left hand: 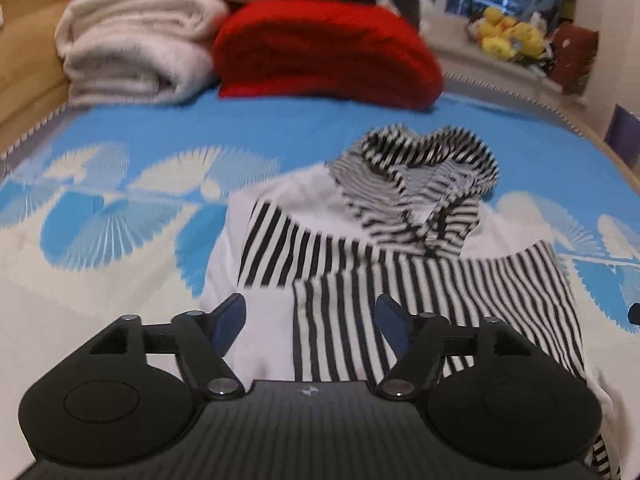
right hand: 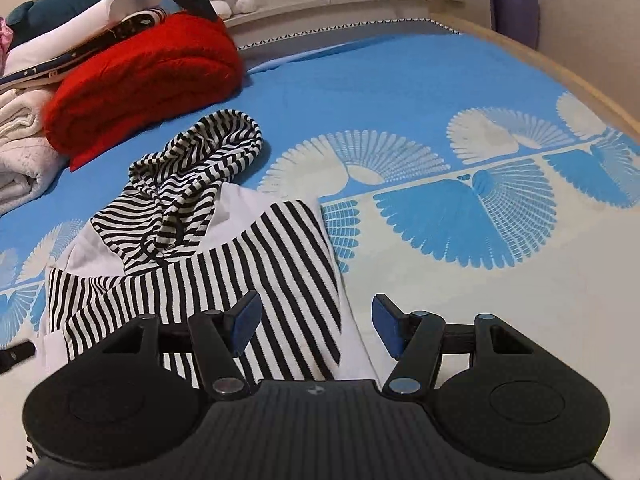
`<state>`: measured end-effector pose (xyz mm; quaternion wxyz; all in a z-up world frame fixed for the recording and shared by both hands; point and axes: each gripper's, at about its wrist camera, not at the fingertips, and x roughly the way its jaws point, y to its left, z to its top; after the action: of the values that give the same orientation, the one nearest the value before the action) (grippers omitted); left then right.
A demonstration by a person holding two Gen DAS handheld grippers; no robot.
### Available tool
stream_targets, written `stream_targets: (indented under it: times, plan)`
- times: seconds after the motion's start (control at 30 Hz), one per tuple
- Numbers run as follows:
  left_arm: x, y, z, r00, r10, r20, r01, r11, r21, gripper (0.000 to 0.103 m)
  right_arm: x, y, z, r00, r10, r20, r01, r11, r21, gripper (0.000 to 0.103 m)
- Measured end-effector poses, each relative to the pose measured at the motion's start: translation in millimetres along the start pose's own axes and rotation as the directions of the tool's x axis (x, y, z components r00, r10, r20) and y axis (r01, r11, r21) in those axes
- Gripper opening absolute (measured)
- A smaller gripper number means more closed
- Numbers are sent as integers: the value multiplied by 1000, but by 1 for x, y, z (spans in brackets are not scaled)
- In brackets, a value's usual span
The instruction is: Fold small clothes
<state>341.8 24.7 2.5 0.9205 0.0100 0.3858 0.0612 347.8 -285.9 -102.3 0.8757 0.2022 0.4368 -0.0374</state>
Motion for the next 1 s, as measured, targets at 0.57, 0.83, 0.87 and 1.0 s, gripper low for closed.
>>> stream_targets:
  times: [0.57, 0.83, 0.87, 1.0]
  plan:
    - [-13, 1, 2, 998, 26, 50, -24, 999, -40, 72, -27, -22, -9, 999, -34, 8, 34, 998, -44, 64]
    - [-30, 11, 26, 991, 43, 124, -41, 999, -13, 40, -31, -32, -1, 996, -71, 48, 74, 995, -72, 64]
    - [-31, 13, 31, 992, 44, 122, -43, 999, -15, 37, -30, -33, 0, 995, -80, 52, 83, 994, -74, 64]
    - [-11, 16, 71, 997, -12, 76, 15, 999, -47, 18, -22, -39, 7, 995, -86, 45, 89, 993, -78, 64]
